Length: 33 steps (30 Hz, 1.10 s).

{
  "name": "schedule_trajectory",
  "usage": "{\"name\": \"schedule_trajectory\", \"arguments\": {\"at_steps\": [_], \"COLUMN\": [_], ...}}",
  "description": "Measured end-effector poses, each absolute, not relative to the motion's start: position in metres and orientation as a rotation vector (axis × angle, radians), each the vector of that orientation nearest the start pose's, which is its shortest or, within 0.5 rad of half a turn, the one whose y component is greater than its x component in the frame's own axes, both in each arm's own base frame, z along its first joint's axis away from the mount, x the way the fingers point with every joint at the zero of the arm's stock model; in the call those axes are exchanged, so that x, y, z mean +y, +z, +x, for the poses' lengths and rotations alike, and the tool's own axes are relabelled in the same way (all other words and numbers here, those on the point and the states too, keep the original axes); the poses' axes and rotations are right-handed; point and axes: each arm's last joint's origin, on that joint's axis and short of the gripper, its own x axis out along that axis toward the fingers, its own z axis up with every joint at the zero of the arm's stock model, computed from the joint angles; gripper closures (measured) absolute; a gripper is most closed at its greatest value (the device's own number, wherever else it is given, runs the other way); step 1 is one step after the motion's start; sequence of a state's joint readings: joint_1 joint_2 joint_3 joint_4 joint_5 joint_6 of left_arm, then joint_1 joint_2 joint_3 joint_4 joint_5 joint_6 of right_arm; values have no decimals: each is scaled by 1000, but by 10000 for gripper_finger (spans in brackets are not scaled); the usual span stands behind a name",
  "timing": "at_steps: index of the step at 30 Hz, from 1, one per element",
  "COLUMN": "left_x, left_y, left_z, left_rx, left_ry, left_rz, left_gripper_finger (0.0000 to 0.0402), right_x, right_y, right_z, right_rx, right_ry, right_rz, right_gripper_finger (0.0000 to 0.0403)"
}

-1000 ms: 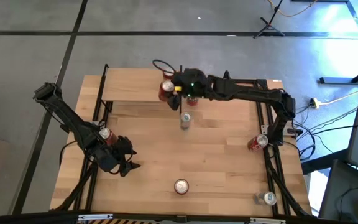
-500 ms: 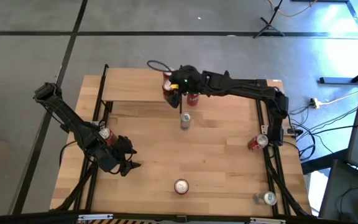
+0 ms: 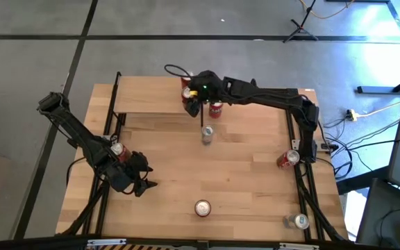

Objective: Place canned beverage on shelf
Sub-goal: Put the red black soda can on the shelf aligned with the other red black soda can, then put the top blue soda can on the shelf

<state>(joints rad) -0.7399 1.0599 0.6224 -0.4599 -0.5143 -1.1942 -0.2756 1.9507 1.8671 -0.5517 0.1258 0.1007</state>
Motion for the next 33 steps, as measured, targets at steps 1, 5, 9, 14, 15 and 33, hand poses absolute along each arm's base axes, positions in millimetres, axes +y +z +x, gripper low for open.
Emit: {"name": "schedule_trajectory", "arguments": {"at_steps": [1, 5, 9, 14, 15, 33], "left_x": [-122, -122, -122, -122, -122, -123], "left_y": [212, 212, 212, 212, 212, 214], "left_z": [155, 155, 155, 155, 155, 156], "left_rx": [723, 723, 724, 723, 723, 694], "left_ry": [237, 237, 237, 237, 237, 233], "left_rz": [-610, -609, -609, -609, -609, -625], "left_gripper_finger": [47, 46, 46, 46, 46, 46], "right_x": [-125, -126, -126, -125, -125, -68], "right_y": [329, 327, 327, 327, 326, 430], "right_z": [428, 431, 431, 432, 432, 379], "right_rx": [620, 609, 605, 607, 609, 818], "right_ry": [-419, -413, -410, -407, -408, -327], "right_rz": [146, 156, 154, 147, 146, 43], "right_gripper_finger": [132, 132, 132, 52, 32, 80]}}
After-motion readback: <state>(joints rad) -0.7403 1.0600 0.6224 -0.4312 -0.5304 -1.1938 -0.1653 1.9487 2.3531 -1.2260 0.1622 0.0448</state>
